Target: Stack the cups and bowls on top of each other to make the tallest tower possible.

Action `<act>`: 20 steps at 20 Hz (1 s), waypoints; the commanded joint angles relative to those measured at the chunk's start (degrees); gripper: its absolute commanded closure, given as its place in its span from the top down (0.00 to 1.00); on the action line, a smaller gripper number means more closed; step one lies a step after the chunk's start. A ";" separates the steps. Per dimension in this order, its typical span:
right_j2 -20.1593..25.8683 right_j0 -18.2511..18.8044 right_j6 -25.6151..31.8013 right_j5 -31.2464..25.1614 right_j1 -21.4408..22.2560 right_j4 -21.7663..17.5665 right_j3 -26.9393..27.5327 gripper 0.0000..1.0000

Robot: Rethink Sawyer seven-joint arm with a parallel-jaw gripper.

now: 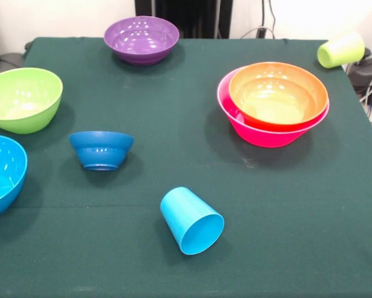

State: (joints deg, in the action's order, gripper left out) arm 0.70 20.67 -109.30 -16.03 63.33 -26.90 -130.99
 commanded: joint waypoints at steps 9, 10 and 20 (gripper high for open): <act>4.73 1.35 -3.41 10.76 -4.14 -7.75 -11.79 1.00; 4.52 1.48 -3.76 11.72 -5.22 -8.16 -12.00 1.00; -1.24 -3.86 -7.24 20.45 -12.02 -10.01 -10.05 1.00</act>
State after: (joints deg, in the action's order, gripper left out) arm -0.46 19.34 -109.30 -0.62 57.30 -33.92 -139.61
